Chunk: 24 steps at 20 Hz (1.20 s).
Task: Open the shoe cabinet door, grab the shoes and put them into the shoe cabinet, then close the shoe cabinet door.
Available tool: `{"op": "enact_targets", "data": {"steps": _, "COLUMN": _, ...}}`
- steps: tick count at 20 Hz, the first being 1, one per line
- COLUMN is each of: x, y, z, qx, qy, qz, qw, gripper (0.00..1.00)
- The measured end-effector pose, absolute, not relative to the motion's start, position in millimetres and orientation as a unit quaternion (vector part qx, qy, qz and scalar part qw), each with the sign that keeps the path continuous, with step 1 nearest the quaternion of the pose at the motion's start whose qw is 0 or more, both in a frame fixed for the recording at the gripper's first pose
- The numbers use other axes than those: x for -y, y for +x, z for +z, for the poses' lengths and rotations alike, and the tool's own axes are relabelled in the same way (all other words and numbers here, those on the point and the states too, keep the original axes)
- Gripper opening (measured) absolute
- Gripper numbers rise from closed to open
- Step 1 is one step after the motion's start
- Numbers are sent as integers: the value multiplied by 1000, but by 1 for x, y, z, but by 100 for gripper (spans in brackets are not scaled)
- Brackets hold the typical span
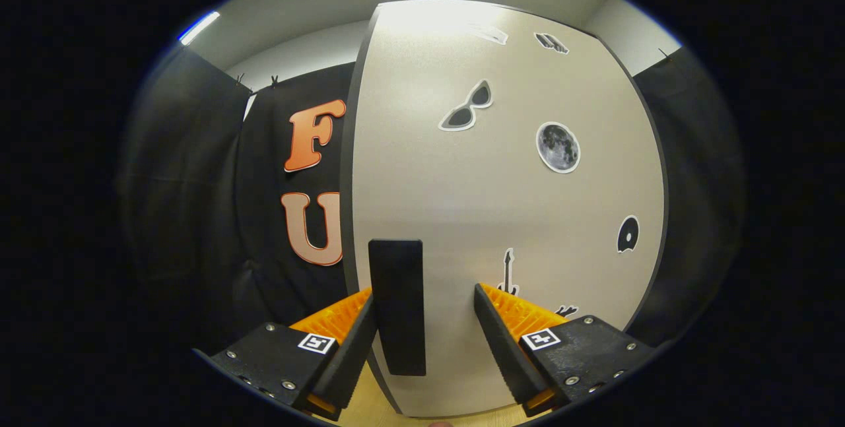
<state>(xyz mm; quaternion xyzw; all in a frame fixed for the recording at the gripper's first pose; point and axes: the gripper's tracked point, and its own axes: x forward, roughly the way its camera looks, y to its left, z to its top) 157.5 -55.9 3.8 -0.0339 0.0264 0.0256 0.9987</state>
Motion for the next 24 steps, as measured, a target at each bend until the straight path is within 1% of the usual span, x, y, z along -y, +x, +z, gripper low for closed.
{"op": "enact_targets", "data": {"steps": 7, "x": 50, "y": 141, "z": 12, "qx": -21, "qy": -36, "qz": 28, "qw": 999, "gripper": 88}}
{"op": "enact_targets", "data": {"steps": 11, "x": 56, "y": 115, "z": 20, "qx": -23, "qy": -31, "qz": 25, "qw": 999, "gripper": 88}}
{"op": "enact_targets", "data": {"steps": 15, "x": 72, "y": 75, "z": 37, "qx": -16, "qy": -36, "qz": 18, "qw": 999, "gripper": 88}}
{"op": "enact_targets", "data": {"steps": 24, "x": 133, "y": -57, "z": 67, "qx": -15, "qy": -57, "qz": -12, "qw": 998, "gripper": 88}}
